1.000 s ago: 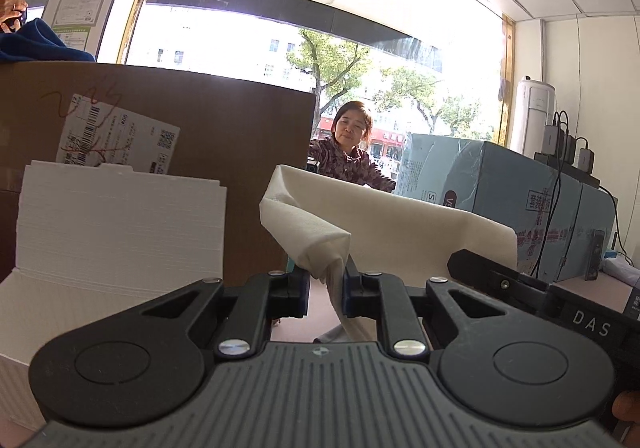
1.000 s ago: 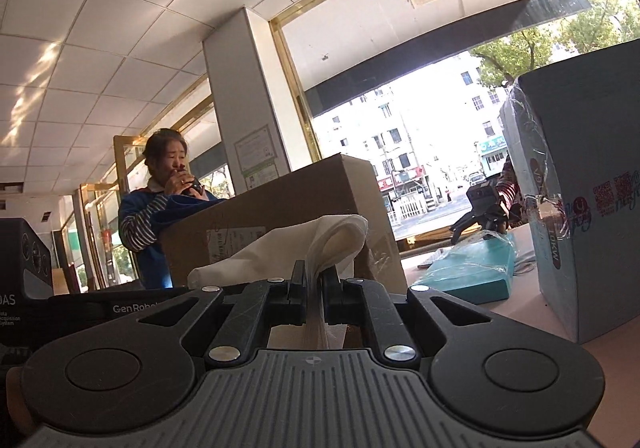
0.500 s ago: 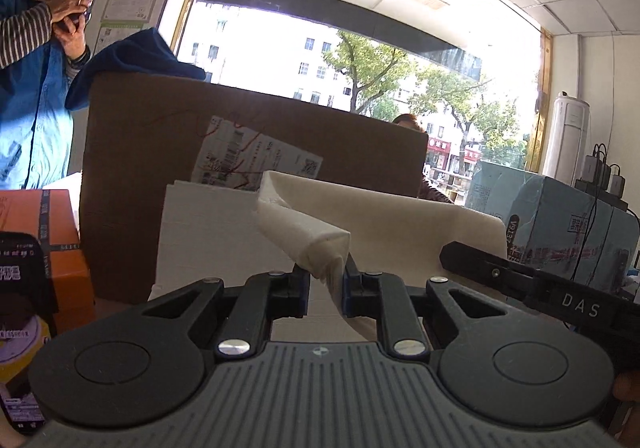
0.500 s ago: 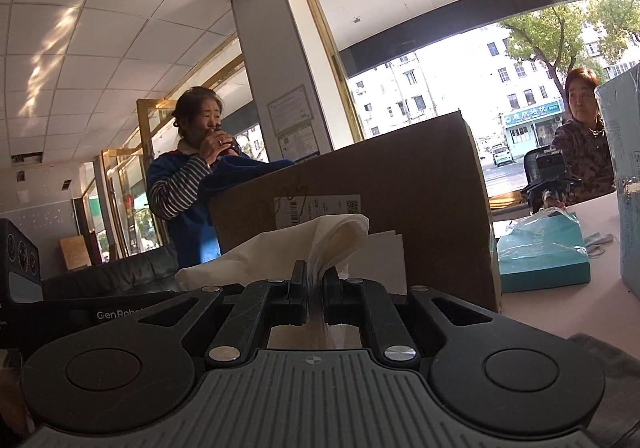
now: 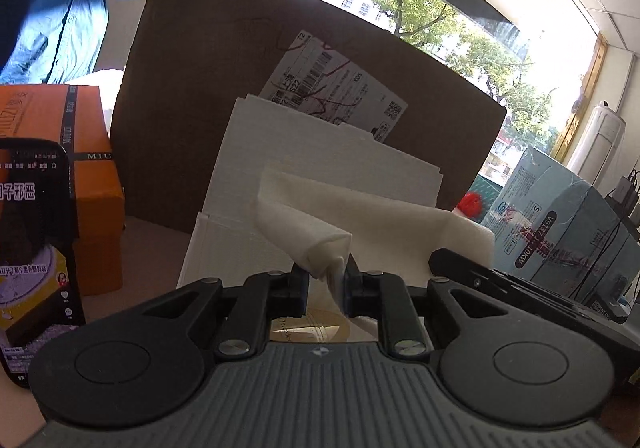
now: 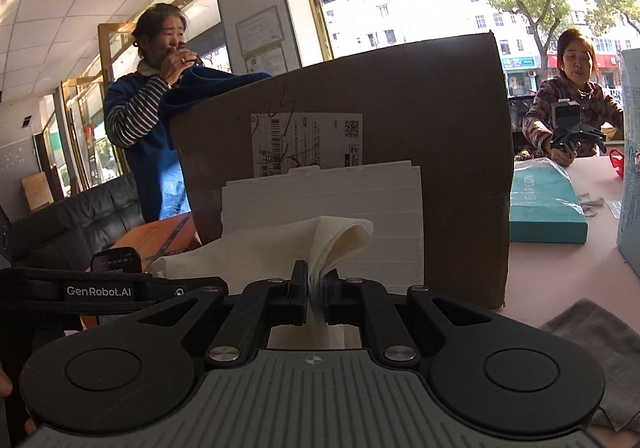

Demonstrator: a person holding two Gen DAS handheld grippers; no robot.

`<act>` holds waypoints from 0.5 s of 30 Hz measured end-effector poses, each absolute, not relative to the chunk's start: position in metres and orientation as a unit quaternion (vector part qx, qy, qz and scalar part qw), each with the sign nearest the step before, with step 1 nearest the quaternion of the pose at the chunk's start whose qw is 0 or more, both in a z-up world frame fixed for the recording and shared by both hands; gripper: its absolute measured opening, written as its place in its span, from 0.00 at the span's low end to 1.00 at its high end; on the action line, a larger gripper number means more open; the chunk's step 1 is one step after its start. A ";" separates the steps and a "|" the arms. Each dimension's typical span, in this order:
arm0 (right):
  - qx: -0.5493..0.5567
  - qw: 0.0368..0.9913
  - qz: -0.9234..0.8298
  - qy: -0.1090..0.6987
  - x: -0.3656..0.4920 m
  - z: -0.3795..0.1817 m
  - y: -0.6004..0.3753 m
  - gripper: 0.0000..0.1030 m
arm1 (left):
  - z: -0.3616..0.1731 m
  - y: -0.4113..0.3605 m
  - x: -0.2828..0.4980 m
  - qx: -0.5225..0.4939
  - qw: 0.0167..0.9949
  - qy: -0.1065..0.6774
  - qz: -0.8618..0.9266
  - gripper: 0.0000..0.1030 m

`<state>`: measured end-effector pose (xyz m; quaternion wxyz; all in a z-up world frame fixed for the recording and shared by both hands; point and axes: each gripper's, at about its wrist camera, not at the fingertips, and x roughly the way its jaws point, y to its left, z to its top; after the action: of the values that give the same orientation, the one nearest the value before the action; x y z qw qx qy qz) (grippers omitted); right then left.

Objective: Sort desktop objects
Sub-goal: 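Lift the white cloth with both grippers and carry it into the white box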

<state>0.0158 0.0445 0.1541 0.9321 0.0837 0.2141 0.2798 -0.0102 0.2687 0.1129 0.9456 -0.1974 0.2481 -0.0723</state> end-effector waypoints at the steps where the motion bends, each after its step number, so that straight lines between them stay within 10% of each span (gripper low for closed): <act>1: 0.083 0.931 0.275 0.225 0.018 0.154 0.046 0.07 | 0.110 0.270 -0.007 -0.203 0.942 0.258 -0.075 0.14; 15: 0.078 0.907 0.200 0.361 0.057 0.137 0.068 0.07 | 0.097 0.282 0.014 -0.236 0.910 0.322 -0.110 0.23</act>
<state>0.0566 0.0679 0.1374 0.9072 0.0783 0.3615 0.2004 0.0141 0.2818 0.0971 0.9103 -0.2356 0.3220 -0.1103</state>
